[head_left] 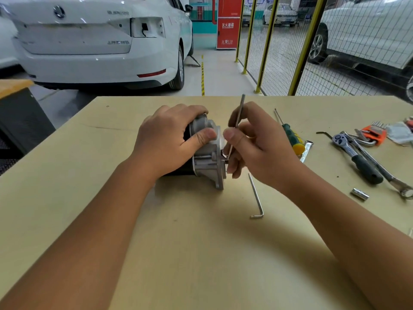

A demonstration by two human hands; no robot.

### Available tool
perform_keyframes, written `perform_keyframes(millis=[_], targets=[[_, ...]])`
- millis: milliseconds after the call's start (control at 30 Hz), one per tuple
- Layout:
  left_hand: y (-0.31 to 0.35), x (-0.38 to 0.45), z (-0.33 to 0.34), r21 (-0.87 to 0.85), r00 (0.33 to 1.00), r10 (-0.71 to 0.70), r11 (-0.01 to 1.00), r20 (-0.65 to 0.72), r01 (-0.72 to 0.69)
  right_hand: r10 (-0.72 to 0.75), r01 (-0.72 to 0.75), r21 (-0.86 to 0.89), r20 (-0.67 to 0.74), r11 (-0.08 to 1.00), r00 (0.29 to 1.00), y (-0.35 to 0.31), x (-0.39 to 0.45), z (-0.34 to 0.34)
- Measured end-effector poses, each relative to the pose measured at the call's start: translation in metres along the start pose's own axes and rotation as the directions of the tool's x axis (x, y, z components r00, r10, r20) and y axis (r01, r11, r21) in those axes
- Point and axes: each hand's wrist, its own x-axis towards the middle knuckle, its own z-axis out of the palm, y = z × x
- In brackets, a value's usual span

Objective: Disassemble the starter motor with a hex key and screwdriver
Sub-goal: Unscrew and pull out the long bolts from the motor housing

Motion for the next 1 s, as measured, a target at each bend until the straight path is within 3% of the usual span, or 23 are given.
perform_keyframes(millis=[133, 533, 800, 1000], targets=[[0.0007, -0.0023, -0.0024, -0.004, 1.0, 0.01, 1.0, 0.019, -0.009, 0.051, -0.049, 0.102, -0.019, 0.994, 0.999, 0.0057, -0.0006, -0.0006], [-0.0005, -0.0048, -0.0055, -0.026, 0.998, 0.009, 1.0, 0.06, -0.008, -0.09, 0.098, -0.064, 0.11, 0.993, 0.99, 0.0083, -0.0007, -0.008], [0.001, -0.0046, -0.0042, -0.022, 0.999, 0.007, 1.0, 0.033, -0.006, 0.013, -0.014, -0.022, -0.016, 1.0, 1.0, 0.0085, 0.0017, -0.0018], [0.0007, -0.0048, -0.0023, -0.021, 1.0, 0.004, 1.0, 0.019, -0.003, -0.119, 0.123, -0.268, 0.032, 0.955, 0.992, 0.003, 0.0025, 0.0004]])
